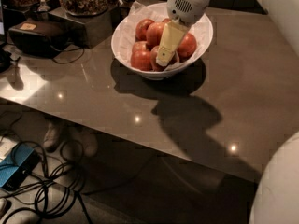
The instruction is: Pick apple from white bowl
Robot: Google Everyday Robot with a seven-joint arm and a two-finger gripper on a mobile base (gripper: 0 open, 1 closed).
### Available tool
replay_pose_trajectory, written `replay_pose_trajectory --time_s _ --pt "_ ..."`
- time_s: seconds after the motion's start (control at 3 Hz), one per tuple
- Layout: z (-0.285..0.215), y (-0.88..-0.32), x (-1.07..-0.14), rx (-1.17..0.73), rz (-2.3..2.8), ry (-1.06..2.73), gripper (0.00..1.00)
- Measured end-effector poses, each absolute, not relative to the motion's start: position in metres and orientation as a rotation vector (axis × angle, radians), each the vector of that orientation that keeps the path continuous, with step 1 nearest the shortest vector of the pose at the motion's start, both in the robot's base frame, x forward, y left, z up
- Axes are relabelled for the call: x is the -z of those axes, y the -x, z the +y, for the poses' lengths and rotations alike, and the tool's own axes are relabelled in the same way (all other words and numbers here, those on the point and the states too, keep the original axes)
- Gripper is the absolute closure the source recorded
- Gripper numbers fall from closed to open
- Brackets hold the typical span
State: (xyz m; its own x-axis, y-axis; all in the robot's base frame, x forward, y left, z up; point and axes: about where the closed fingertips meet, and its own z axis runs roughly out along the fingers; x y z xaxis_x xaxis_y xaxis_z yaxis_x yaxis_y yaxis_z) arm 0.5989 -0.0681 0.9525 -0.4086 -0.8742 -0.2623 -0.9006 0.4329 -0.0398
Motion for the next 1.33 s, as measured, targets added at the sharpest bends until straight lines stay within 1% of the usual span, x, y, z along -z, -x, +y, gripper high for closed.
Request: replay_pose_trajectory --time_s 1.0,1.33 --pt "-0.065 -0.598 -0.936 -0.274 2.478 1.559 0.28" --pt "-0.059 -0.602 -0.930 -0.312 2.490 1.565 0.32"
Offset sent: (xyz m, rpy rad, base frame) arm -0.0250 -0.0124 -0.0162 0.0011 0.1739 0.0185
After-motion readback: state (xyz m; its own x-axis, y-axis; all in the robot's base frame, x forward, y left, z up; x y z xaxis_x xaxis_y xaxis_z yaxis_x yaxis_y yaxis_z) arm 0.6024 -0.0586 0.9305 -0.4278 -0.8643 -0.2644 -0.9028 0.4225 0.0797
